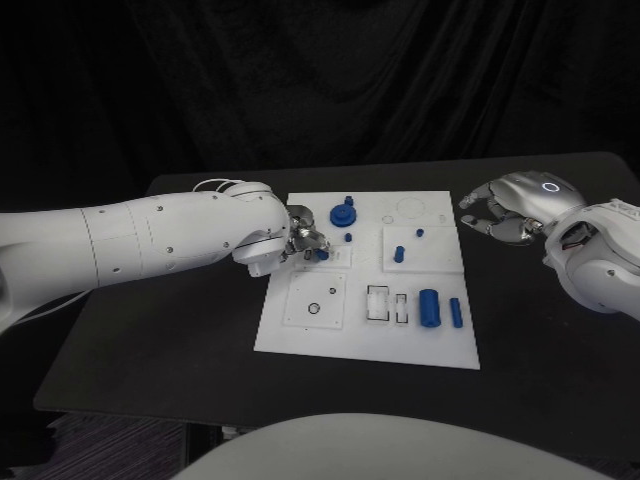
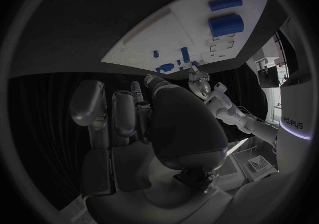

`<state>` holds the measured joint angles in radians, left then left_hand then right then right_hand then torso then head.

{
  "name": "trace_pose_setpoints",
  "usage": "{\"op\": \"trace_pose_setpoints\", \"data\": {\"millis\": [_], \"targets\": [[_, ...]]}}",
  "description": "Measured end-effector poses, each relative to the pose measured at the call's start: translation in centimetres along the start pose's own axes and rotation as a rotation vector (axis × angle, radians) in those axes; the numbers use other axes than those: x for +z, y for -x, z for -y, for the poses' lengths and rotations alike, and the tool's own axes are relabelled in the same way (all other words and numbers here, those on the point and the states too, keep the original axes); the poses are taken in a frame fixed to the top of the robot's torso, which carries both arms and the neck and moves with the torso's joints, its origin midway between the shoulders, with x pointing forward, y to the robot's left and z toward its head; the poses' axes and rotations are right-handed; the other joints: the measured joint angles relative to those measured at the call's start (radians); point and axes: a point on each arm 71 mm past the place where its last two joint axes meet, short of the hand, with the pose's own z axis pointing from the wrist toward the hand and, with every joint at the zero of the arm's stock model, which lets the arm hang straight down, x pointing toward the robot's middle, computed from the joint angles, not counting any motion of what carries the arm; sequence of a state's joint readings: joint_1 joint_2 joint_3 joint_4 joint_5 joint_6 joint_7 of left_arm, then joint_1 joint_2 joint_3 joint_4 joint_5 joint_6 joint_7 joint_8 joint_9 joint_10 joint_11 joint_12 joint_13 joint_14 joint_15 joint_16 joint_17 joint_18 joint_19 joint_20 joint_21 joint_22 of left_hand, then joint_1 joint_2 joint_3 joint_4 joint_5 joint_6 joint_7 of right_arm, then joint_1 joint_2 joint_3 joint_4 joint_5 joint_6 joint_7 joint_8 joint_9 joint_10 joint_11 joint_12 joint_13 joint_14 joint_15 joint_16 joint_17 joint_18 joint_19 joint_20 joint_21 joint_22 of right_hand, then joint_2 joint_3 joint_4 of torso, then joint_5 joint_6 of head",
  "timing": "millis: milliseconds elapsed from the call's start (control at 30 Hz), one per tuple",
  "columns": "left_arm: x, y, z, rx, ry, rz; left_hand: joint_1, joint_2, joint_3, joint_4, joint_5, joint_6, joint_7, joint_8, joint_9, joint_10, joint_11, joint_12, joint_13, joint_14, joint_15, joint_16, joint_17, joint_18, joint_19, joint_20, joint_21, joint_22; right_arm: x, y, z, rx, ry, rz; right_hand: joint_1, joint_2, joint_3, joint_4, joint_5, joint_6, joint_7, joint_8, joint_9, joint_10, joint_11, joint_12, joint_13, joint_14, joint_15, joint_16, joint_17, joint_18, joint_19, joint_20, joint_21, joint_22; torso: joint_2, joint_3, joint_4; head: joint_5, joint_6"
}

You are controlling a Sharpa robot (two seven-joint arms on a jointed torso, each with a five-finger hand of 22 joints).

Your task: Assemble the parts on the task board

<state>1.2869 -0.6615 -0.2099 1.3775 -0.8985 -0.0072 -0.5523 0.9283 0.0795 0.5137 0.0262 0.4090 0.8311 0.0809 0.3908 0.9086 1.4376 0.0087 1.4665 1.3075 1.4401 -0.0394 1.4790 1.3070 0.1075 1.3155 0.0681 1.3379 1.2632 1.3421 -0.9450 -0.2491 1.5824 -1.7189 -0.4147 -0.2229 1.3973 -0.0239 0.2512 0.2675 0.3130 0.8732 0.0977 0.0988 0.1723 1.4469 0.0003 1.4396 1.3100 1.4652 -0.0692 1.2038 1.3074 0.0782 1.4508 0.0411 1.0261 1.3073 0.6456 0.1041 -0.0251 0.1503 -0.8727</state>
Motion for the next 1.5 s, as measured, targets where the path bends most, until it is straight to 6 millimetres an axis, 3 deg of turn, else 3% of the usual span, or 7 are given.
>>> {"op": "trace_pose_setpoints", "data": {"millis": [433,600,1500], "targets": [[0.18,-0.12,-0.17,-0.02,-0.002,0.007,-0.002,-0.002,0.006,0.0,0.0,0.0,0.0,-0.004,0.002,0.0,0.0,0.0,0.0,0.0,0.0,0.0,-0.001,0.0,0.0,0.0,0.0,-0.002,-0.03,-0.03,0.05,-0.001,-0.004,-0.005,0.0,0.0,0.0,0.0,0.0,0.0,0.0,-0.004,0.0,0.0,0.0,0.0,0.001,0.0,0.0,-0.004,0.0,0.0,0.0,0.0,0.0,0.001,0.0,0.0,-0.0006,0.0,0.0],[0.22,-0.13,-0.29,-0.026,-0.004,0.011,-0.006,0.003,-0.002,0.016,-0.039,0.003,0.004,-0.022,0.004,0.0,0.0,0.0,0.0,0.0,0.0,0.0,-0.001,0.0,0.0,0.0,-0.006,-0.001,-0.05,-0.05,0.07,-0.001,-0.006,-0.007,0.0,0.0,0.0,0.0,0.0,0.0,0.0,-0.004,-0.001,0.0,0.0,0.0,0.001,0.0,0.0,-0.004,0.0,0.0,0.0,0.0,-0.001,0.001,0.001,0.0001,-0.0007,0.001,0.0],[0.24,-0.34,-0.7,-0.052,-0.032,0.032,-0.005,0.003,-0.002,0.016,-0.04,0.011,0.003,-0.022,0.007,0.0,0.0,0.0,0.0,0.0,0.0,0.0,0.001,0.0,0.0,0.0,-0.006,0.003,-0.15,-0.13,0.28,-0.004,-0.017,-0.019,0.0,0.0,0.003,0.003,0.0,0.0,0.0,-0.004,0.0,0.0,0.0,-0.003,0.0,0.0,0.0,-0.004,0.0,0.0,-0.004,0.004,-0.008,0.0,0.0,-0.0008,0.0011,-0.004,0.0]]}}
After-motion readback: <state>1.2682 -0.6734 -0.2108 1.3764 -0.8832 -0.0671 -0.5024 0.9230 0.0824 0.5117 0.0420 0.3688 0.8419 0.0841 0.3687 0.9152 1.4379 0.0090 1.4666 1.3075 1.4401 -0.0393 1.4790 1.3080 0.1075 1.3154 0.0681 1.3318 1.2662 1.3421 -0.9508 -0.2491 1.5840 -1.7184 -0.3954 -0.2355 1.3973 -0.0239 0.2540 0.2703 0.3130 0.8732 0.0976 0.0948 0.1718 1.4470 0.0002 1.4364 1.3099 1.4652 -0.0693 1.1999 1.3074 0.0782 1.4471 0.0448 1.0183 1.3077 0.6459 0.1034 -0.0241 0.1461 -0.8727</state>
